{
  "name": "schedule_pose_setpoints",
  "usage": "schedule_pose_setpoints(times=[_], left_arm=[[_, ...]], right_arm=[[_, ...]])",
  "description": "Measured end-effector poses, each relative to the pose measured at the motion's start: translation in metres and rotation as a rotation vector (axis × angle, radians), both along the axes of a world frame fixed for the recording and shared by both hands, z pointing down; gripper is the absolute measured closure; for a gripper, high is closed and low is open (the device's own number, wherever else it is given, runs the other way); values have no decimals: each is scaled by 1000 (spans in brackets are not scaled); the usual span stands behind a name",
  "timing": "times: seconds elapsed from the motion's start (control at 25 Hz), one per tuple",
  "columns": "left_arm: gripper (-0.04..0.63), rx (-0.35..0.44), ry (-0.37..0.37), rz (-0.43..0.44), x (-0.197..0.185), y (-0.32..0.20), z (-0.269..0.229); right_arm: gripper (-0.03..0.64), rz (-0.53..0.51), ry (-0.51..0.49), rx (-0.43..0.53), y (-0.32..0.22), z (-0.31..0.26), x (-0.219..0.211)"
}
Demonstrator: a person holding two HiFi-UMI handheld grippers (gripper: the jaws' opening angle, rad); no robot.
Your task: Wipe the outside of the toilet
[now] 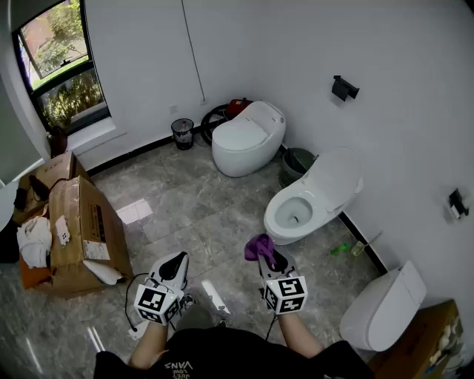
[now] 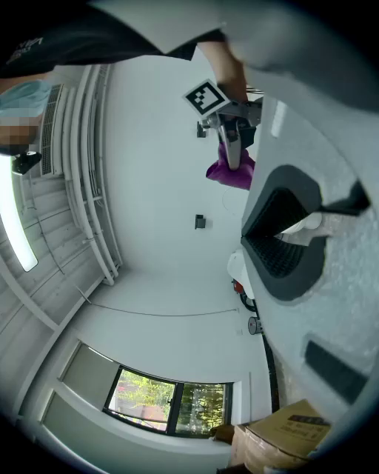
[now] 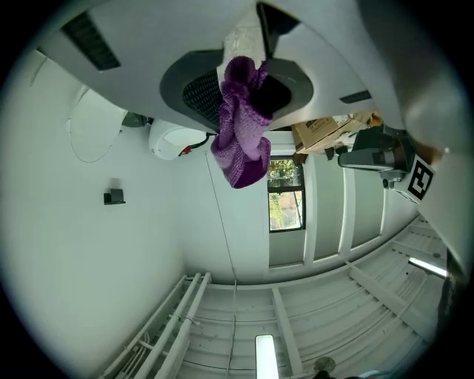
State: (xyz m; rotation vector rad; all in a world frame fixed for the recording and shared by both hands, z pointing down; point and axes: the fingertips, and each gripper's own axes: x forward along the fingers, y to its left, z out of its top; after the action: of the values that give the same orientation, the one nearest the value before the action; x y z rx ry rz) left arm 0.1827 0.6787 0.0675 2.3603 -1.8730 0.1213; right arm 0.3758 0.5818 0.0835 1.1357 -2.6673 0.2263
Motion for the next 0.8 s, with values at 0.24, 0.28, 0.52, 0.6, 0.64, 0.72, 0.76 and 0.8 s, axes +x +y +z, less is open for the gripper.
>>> schedule_pose_setpoints(times=[0.24, 0.28, 0.52, 0.6, 0.64, 0.72, 0.76, 0.8], left_arm=[[589, 2, 23, 0, -10, -27, 0], [589, 3, 24, 4, -14, -33, 2], [589, -7, 45, 39, -52, -83, 13], [589, -11, 53, 58, -68, -104, 14], [589, -13, 56, 70, -77, -115, 14], [589, -16, 60, 98, -96, -140, 12], [589, -19, 59, 112, -106, -153, 12], [589, -23, 57, 125, -115, -167, 12]], right_arm=[[528, -20, -53, -25, -26, 0, -15], [528, -16, -52, -26, -32, 1, -18], [528, 22, -50, -36, -78, 8, -53], [528, 39, -37, -40, -96, 9, -68], [528, 48, -30, -42, -105, 9, -75], [528, 63, -17, -45, -124, 9, -92], [528, 73, -13, -47, -135, 9, -100], [528, 86, -10, -49, -146, 9, -108]])
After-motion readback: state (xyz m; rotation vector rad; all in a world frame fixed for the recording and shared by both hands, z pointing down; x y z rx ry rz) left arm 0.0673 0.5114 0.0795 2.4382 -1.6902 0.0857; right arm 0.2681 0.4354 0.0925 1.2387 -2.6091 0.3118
